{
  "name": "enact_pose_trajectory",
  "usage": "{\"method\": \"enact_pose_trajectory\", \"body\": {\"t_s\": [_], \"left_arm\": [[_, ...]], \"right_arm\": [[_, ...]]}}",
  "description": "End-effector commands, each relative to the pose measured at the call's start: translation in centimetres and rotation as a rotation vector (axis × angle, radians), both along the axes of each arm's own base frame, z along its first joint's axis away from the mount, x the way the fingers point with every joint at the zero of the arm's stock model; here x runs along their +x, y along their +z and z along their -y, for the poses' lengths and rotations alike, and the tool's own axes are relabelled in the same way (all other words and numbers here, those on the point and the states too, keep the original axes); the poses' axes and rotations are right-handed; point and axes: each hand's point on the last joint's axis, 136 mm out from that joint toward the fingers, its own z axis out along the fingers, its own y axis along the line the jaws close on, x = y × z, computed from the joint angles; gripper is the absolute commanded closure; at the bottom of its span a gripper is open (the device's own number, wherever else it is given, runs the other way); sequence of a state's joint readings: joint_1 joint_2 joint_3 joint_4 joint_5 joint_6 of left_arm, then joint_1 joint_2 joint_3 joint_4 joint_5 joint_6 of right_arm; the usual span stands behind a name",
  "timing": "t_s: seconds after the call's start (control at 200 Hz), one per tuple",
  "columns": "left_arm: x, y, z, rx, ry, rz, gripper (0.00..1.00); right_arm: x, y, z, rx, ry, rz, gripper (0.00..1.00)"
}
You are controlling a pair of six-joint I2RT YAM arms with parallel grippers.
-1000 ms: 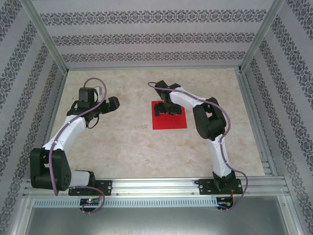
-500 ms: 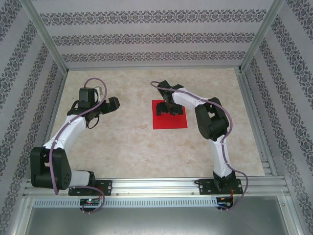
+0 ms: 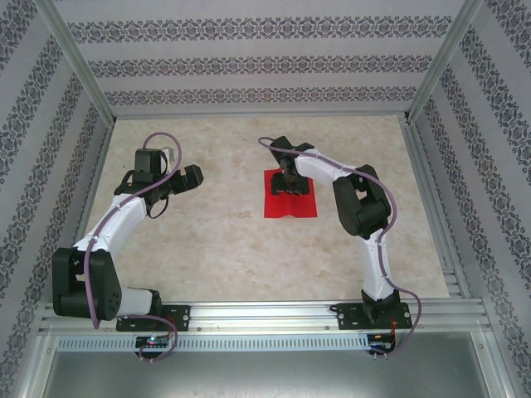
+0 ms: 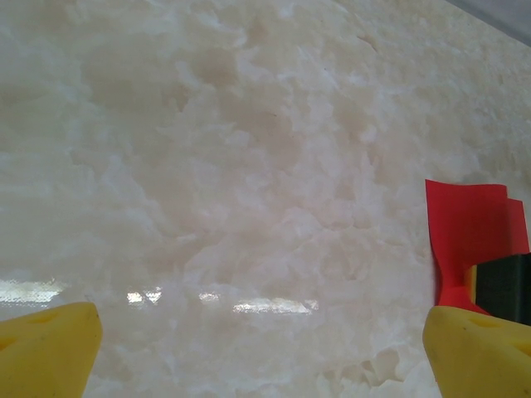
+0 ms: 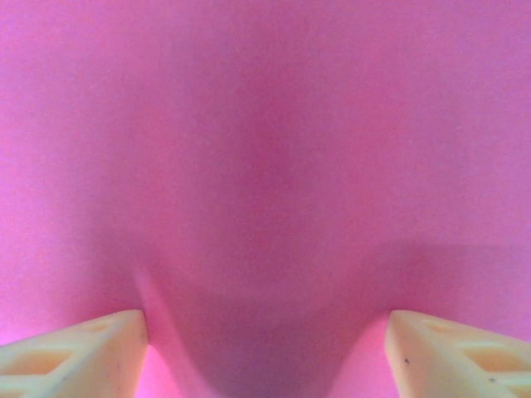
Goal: Fold a paper plane with a square sheet of paper (pick it up from the middle)
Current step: Fold the square sheet of paper in half at the center of the table.
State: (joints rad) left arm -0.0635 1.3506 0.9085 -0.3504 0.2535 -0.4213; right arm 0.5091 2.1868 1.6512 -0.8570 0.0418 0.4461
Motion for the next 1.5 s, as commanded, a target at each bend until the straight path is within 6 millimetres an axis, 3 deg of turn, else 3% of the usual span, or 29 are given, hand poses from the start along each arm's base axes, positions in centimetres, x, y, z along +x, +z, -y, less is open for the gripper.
{"method": "enact_pose_trajectory", "body": {"t_s": [0.0,0.165,0.375,0.46,0.819,0.929,1.004,1.124,1.494], "left_arm": [[0.1,0.0,0.0,-0.03,0.011,-0.02,0.0],[-0.1,-0.7,1.4,-0.136,-0.012,-0.048,0.02],[-1.0,-1.4,4.4,-0.273,-0.076,-0.062,0.07],[-1.4,-1.8,6.0,-0.318,-0.111,-0.064,0.09],[-2.6,-5.0,11.6,-0.35,-0.206,-0.126,0.12],[-2.7,-5.4,12.4,-0.328,-0.221,-0.134,0.12],[-2.7,-5.7,12.6,-0.317,-0.215,-0.142,0.12],[-2.5,-5.9,12.8,-0.331,-0.185,-0.164,0.13],[-2.3,-5.7,14.1,-0.326,-0.218,-0.147,0.18]], "right_arm": [[-1.5,0.1,-1.8,0.13,0.001,-0.04,0.39],[-2.5,5.0,-6.7,0.431,0.061,0.018,0.64],[-4.8,11.4,-11.5,0.82,0.139,0.06,0.69],[-5.4,12.1,-11.8,0.899,0.138,0.06,0.69],[-5.3,4.5,-8.1,0.663,0.063,-0.015,0.63],[-5.1,3.0,-6.4,0.557,0.052,-0.023,0.55],[-5.2,2.4,-5.4,0.504,0.053,-0.04,0.44],[-5.2,2.0,-4.1,0.464,0.031,-0.058,0.38],[-5.5,1.4,-2.7,0.426,-0.004,-0.083,0.43]]}}
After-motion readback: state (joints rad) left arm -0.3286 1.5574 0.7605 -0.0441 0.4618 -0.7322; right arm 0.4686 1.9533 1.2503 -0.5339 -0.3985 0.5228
